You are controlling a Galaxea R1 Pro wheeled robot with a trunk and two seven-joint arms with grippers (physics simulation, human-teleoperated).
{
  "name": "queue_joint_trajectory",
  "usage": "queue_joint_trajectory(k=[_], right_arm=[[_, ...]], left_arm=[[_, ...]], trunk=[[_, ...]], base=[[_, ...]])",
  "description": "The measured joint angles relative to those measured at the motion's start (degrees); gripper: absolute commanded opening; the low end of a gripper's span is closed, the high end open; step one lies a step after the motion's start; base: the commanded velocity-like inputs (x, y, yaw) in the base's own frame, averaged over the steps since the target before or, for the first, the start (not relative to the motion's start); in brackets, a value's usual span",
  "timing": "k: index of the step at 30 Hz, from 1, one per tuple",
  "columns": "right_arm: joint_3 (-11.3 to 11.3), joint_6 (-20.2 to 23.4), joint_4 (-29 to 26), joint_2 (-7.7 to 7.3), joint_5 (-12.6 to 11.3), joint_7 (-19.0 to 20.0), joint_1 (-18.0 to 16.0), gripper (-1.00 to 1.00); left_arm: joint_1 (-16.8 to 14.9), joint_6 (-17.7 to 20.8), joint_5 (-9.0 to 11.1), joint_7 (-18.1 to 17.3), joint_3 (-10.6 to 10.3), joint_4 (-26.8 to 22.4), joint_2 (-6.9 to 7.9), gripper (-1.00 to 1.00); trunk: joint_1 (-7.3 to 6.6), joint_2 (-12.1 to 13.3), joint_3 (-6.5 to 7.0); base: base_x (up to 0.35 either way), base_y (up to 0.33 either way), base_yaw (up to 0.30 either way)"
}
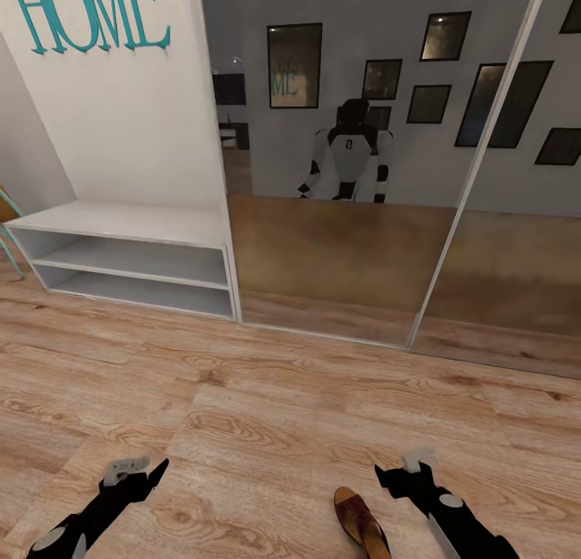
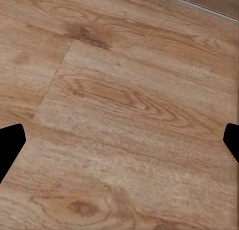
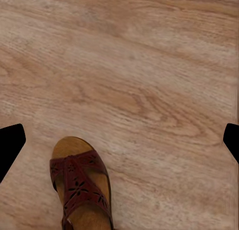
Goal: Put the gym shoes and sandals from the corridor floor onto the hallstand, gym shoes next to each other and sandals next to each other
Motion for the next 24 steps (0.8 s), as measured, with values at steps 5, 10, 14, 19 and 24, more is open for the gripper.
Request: queue_joint_trajectory(k=[5,10,14,19,24], right_arm=[[0.06,2.87,-2.7,0.0,1.43,0.26,-1.22,1.0],[0.14,3.84,-5.17,-0.05,2.04,0.31,-1.61,1.0],[0.18,4.16,-5.89,-0.09,2.24,0.33,-1.72,1.0],[0.24,4.57,-6.53,-0.03,2.32,0.26,-1.79,1.0],[0.27,4.87,-6.61,0.12,2.36,0.25,-1.8,1.0]], left_arm=[[-2.19,3.17,0.13,1.58,-2.99,0.0,-0.15,1.0],[-3.54,4.37,0.17,2.17,-5.04,0.0,-0.58,1.0],[-4.24,4.77,0.15,2.38,-6.55,0.08,-1.16,1.0],[-6.01,5.07,0.22,2.51,-7.83,0.14,-1.84,1.0],[-6.84,5.08,0.14,2.53,-8.06,0.15,-2.28,1.0]], trunk=[[0.0,0.0,0.0],[0.0,0.0,0.0],[0.0,0.0,0.0],[0.0,0.0,0.0],[0.0,0.0,0.0]], base=[[0.0,0.0,0.0],[0.0,0.0,0.0],[0.0,0.0,0.0],[0.0,0.0,0.0],[0.0,0.0,0.0]])
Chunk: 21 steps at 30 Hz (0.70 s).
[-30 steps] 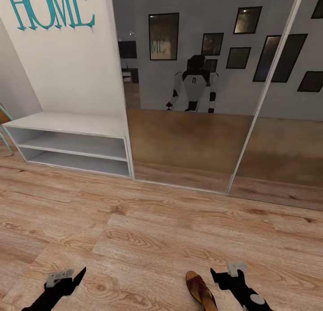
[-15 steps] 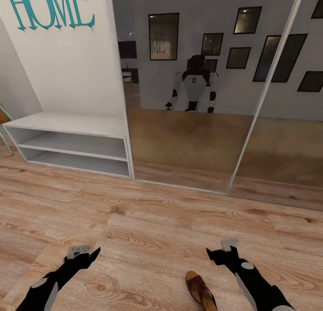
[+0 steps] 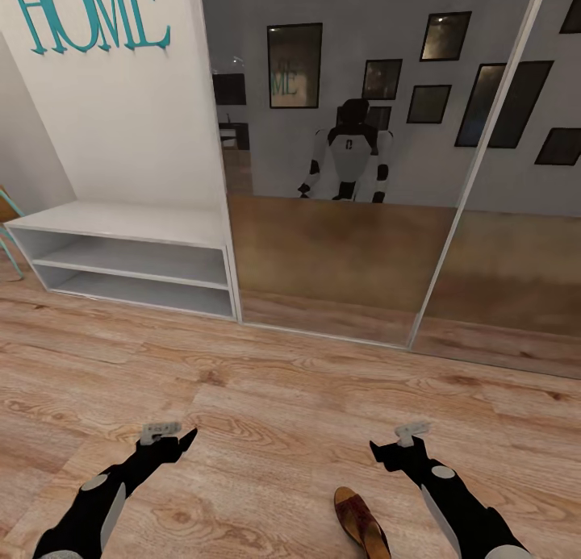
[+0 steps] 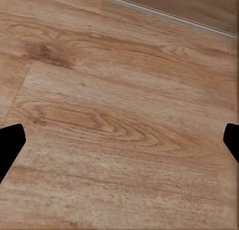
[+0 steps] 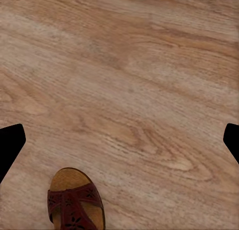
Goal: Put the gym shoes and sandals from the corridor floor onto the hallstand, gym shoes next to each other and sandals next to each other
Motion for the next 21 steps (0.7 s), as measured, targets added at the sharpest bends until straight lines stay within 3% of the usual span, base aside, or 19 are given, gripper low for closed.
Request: queue_joint_trajectory(k=[5,21], right_arm=[[0.01,0.06,0.16,0.14,0.02,0.0,0.0,1.0],[-0.08,-0.02,1.93,0.21,0.05,0.02,0.0,1.0]], left_arm=[[-0.21,-0.53,-0.66,-0.23,-0.38,0.08,-1.51,1.0],[0.35,-3.16,-2.35,-1.23,-4.15,-1.1,-1.71,1.0]], trunk=[[0.0,0.0,0.0],[0.0,0.0,0.0]], base=[[0.0,0.0,0.0],[0.0,0.0,0.0]])
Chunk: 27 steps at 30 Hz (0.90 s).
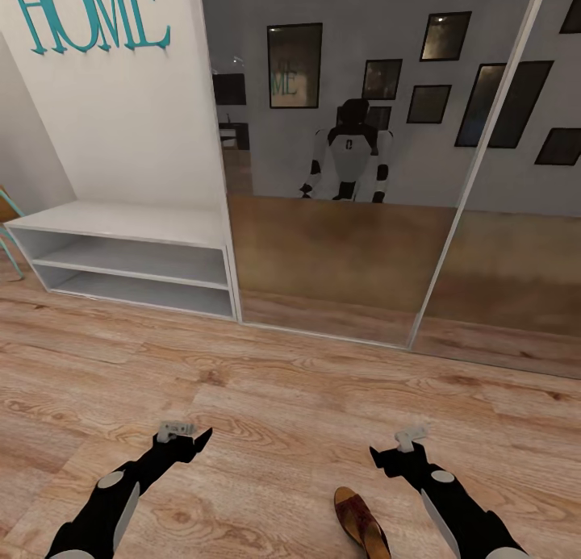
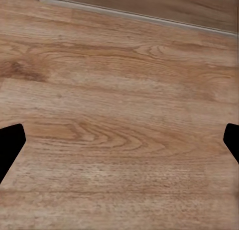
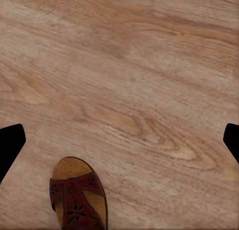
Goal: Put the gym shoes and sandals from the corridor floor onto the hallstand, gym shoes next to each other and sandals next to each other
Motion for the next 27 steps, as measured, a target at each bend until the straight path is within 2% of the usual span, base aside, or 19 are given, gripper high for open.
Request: queue_joint_trajectory(k=[6,14,27], right_arm=[[-0.12,-0.01,0.78,0.03,-0.04,-0.01,0.0,1.0],[-0.25,-0.01,1.03,-0.03,-0.08,-0.02,0.0,1.0],[-0.36,0.04,1.02,-0.05,-0.1,-0.02,-0.01,1.0]], left_arm=[[-0.03,0.15,-0.02,0.04,-0.19,-0.06,-0.03,1.0],[-0.43,0.71,-0.12,0.34,-0.25,-0.08,-0.34,1.0],[-0.99,1.92,-0.27,0.69,-0.81,-0.18,-1.83,1.0]], trunk=[[0.0,0.0,0.0],[1.75,-3.19,-1.53],[4.61,-8.41,-4.71]], base=[[0.0,0.0,0.0],[0.0,0.0,0.002],[0.0,0.0,0.078]])
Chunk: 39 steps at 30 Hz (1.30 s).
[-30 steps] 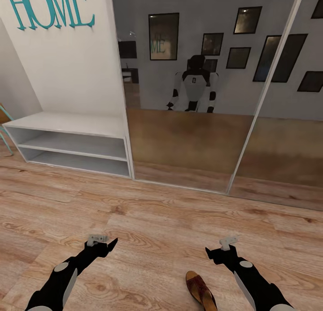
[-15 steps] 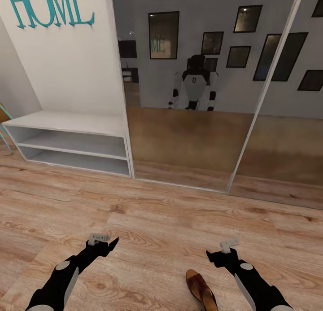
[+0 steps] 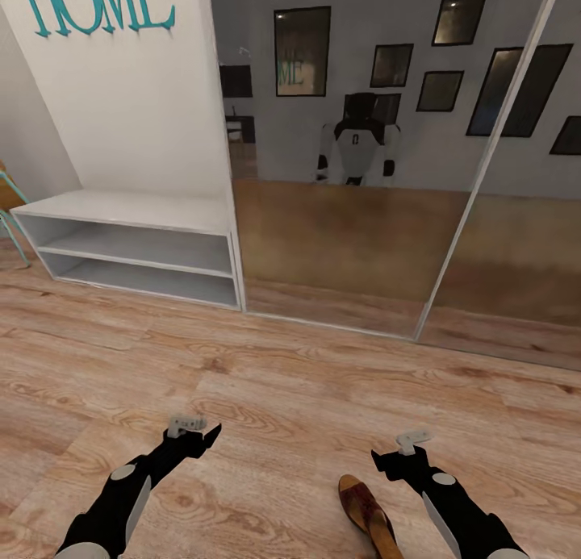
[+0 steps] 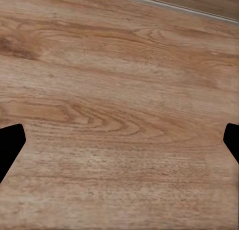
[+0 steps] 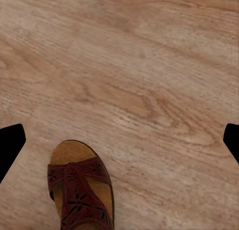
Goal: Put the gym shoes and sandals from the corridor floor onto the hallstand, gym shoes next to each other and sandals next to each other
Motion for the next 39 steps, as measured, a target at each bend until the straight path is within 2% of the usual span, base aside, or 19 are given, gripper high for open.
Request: queue_joint_trajectory(k=[11,30,35,39], right_arm=[[0.01,0.03,0.03,0.0,0.0,-0.03,0.0,1.0],[0.02,-0.05,0.49,-0.32,0.09,-0.04,0.0,1.0],[0.22,-0.92,4.9,-0.33,0.14,-0.12,0.01,1.0],[0.26,-3.26,8.61,-0.44,0.19,-0.06,0.03,1.0]], left_arm=[[-0.03,0.9,0.04,0.17,-1.04,0.04,-0.27,1.0],[-0.04,1.01,0.1,0.13,-1.52,0.06,-0.29,1.0],[-0.04,1.01,0.13,0.1,-1.52,0.06,-0.29,1.0],[-0.04,1.01,0.13,0.01,-1.52,0.06,-0.29,1.0]], trunk=[[2.42,-4.41,-2.88],[2.91,-4.68,-8.55],[3.04,-4.75,-9.75],[3.14,-4.8,-10.65]], base=[[0.0,0.0,0.121],[0.0,0.0,0.101],[0.0,0.0,0.009],[0.0,0.0,0.002]])
